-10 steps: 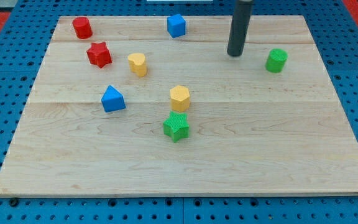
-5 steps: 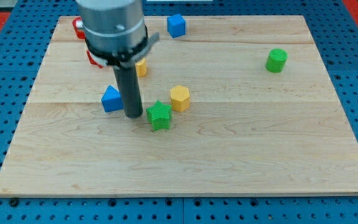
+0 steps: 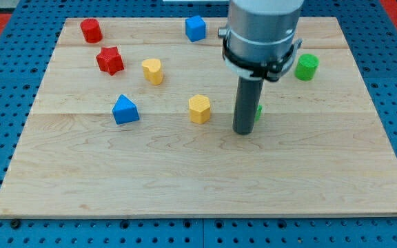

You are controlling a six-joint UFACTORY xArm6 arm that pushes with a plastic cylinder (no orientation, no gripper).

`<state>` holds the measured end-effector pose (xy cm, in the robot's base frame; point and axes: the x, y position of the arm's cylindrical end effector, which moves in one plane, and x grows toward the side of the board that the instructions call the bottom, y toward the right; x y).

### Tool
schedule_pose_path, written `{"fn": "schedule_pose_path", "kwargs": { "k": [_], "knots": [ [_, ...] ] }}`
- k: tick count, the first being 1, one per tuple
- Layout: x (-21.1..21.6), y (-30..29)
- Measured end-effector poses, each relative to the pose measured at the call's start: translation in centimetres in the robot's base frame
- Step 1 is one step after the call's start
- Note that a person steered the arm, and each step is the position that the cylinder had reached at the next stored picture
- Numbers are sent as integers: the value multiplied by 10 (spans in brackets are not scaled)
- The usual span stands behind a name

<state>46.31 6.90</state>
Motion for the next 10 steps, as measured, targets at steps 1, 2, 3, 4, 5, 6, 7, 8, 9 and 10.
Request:
{"fn": "schedule_pose_path", "kwargs": {
  "k": [1,2,3,4,5,6,7,8,9,10],
  "knots": [
    [-63,0],
    [-83,17],
    [-69,40],
    [-97,43],
    [-138,43],
    [-163,50],
    [-159,78],
    [-118,111],
    [-141,115],
    [-163,93]
  ]
}}
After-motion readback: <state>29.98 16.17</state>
